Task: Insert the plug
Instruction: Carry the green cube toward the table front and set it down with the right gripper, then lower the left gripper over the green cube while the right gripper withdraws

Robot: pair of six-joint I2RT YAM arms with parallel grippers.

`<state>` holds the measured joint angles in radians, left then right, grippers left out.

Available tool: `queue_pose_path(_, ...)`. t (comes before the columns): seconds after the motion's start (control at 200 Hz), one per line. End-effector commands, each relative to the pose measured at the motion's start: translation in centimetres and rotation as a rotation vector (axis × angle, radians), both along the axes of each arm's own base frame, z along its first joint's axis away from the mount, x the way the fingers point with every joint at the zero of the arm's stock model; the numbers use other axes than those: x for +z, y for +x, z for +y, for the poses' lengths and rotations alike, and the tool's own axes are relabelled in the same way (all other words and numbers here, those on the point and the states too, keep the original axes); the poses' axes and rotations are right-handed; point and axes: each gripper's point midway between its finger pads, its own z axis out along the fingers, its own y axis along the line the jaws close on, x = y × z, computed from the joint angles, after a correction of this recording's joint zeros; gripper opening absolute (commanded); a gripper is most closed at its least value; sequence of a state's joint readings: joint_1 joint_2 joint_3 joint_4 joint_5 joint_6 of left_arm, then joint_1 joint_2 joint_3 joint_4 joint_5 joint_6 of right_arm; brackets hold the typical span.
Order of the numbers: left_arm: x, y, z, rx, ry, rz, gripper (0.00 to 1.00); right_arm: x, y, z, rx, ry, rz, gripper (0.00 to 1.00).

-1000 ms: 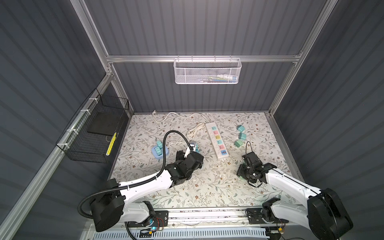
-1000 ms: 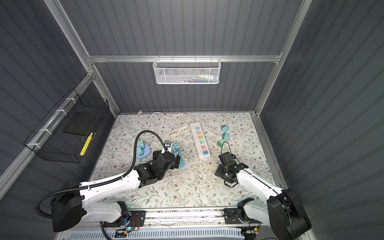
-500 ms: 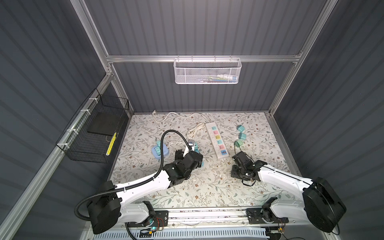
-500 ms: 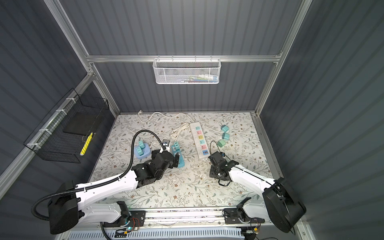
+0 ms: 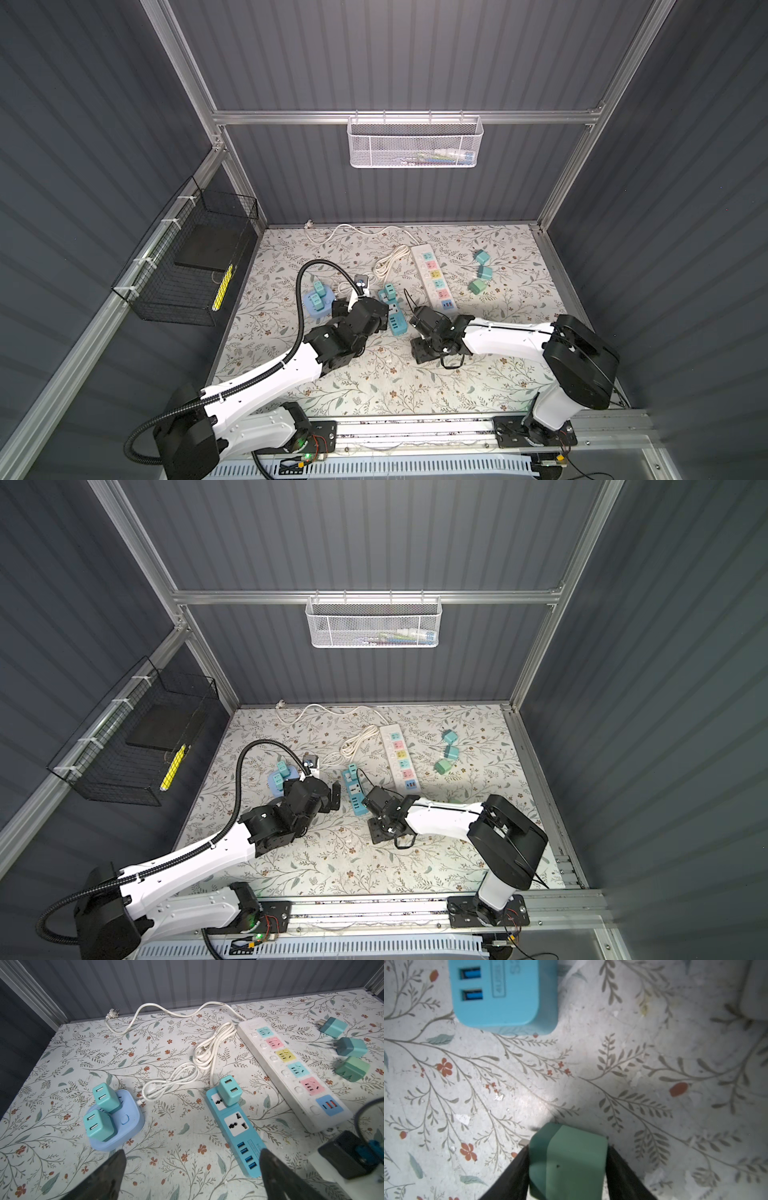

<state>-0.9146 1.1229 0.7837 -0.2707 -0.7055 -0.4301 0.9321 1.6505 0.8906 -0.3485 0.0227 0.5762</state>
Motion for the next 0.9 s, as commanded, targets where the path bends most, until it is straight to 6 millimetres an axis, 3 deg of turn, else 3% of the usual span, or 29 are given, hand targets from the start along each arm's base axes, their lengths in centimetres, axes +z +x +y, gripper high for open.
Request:
queue_pose_path(0.0, -1.0, -0.3, 0.1, 0.006, -0.010, 0.030, 1.00, -0.4, -0.8, -1.0, 0.041, -0.043, 0.009, 0.65)
queue_pose_path(0.12, -1.0, 0.4, -1.5, -0.030, 0.005, 0.050, 1.00, 1.4, -1.1, -1.3, 0.055, 0.004, -0.026, 0.81)
queue_pose_path(0.235, -1.2, 1.1, -2.8, -0.060, 0.033, 0.068, 1.00, 2.4, -1.5, -2.2, 0.054, 0.028, -0.059, 0.88)
queue_pose_path(0.52, -2.5, 2.1, -5.5, -0.128, 0.021, 0.113, 1.00, 0.3, -2.7, -5.3, 0.014, -0.062, -0.024, 0.85)
queue_pose_path(0.891, -3.5, 2.0, -6.7, -0.177, 0.031, 0.164, 1.00, -0.4, -0.3, -7.7, -0.022, -0.127, -0.059, 0.84)
